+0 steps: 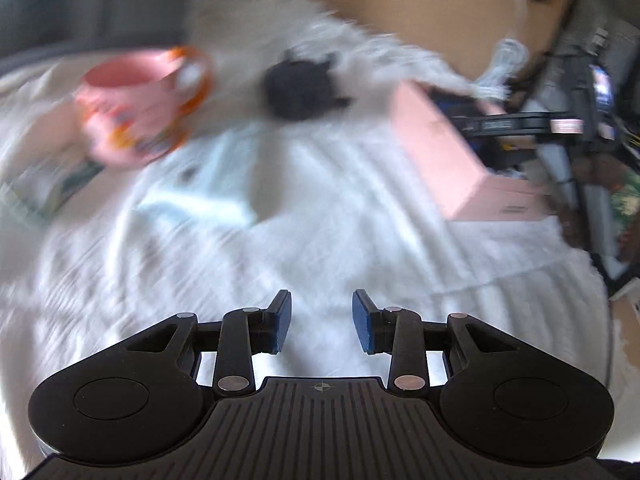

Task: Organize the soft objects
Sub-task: 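Lower the black-and-blue cap into the pink box and open the right tool, then grasp the black plush pig toy with the right tool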

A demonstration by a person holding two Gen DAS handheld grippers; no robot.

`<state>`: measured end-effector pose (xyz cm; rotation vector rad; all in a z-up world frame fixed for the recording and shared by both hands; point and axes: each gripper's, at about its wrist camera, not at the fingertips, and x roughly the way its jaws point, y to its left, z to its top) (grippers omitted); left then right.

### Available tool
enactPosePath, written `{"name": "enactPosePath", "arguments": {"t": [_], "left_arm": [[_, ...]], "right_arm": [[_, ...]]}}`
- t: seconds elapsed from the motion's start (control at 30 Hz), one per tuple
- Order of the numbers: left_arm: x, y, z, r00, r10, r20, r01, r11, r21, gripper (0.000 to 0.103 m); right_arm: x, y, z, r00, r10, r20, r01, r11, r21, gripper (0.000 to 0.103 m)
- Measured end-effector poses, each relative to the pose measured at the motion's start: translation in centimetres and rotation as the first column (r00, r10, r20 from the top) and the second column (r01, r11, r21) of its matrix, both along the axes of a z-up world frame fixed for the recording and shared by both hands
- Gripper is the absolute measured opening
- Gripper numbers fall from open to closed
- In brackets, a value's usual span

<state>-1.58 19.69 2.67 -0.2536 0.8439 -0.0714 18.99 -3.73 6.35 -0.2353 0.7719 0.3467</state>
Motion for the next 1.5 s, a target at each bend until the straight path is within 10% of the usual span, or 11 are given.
{"name": "enactPosePath", "arguments": {"t": [0.5,0.7,1.1,1.5], "left_arm": [[-0.6,5.5,0.3,0.979,0.202,0.012,-0.202,0.979,0.014,0.037],[-1.3,6.5,0.3,0.98,0.199,0.009,-0.199,0.98,0.003,0.036],[-4.6,10.1,0.2,0.966,0.257,-0.004,-0.257,0.966,-0.022,0.036],[-0.5,9.5,0.3,0.974,0.226,0.0,-0.226,0.974,0.031,0.036]], "right_arm": [[-5.7,4.0,7.0,0.97,0.18,0.161,-0.179,0.984,-0.022,0.089],[-4.2,12.2,5.5,0.949,0.293,0.117,-0.297,0.955,0.017,0.089],[5.4,20.7,-2.0,0.979,0.199,-0.048,-0.201,0.978,-0.05,0.09],[-2.5,16.3,1.3,0.971,0.228,0.071,-0.224,0.973,-0.054,0.082]]}}
